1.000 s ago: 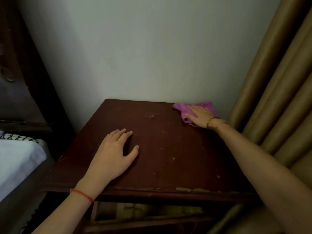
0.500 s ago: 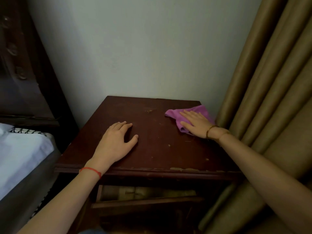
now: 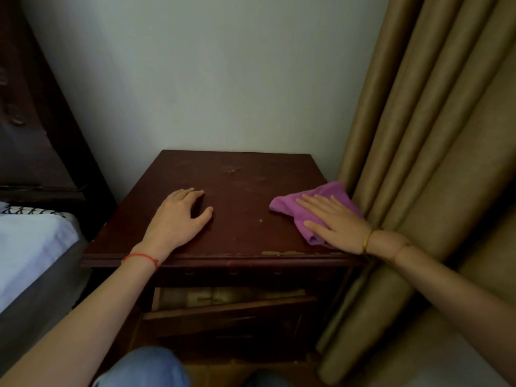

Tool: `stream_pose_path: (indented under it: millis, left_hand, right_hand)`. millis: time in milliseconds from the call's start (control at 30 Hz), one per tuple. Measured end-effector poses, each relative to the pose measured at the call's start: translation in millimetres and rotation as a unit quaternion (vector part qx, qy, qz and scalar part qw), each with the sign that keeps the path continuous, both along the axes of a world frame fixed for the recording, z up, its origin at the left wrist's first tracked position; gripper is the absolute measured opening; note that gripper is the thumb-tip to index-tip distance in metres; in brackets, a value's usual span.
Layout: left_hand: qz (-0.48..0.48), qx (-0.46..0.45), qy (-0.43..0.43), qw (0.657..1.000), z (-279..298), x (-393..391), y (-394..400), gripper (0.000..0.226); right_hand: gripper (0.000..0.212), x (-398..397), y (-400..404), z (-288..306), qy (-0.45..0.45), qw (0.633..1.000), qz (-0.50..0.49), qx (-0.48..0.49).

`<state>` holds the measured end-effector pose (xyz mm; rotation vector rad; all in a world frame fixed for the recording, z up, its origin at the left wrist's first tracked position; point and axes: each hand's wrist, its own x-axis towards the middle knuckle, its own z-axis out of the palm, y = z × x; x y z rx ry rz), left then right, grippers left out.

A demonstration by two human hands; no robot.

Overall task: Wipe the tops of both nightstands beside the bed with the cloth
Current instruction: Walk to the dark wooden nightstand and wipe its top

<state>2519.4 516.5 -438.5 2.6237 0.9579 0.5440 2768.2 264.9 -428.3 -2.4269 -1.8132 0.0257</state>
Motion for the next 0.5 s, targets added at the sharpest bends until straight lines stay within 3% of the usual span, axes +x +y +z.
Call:
stream_pose_path:
  millis: [133,300,500]
  left_hand:
    - [0.0,0.0,0.004,1.0,1,0,-1,0.061]
    - [-0.003,-0.006,0.008,1.0,2,-1,-1,0.061]
    - [-0.007,-0.002,0.0,1.0,2,-2,-2,0.06]
  right_hand:
    - [0.075,-19,-13,3,0.011,0.998,0.055,-0.014]
    - [0.095,6,2,2,0.001,1.0,-0.019,0.009]
    - [0.059,-52,11,3,0.03,0.994,0.106,-0.004]
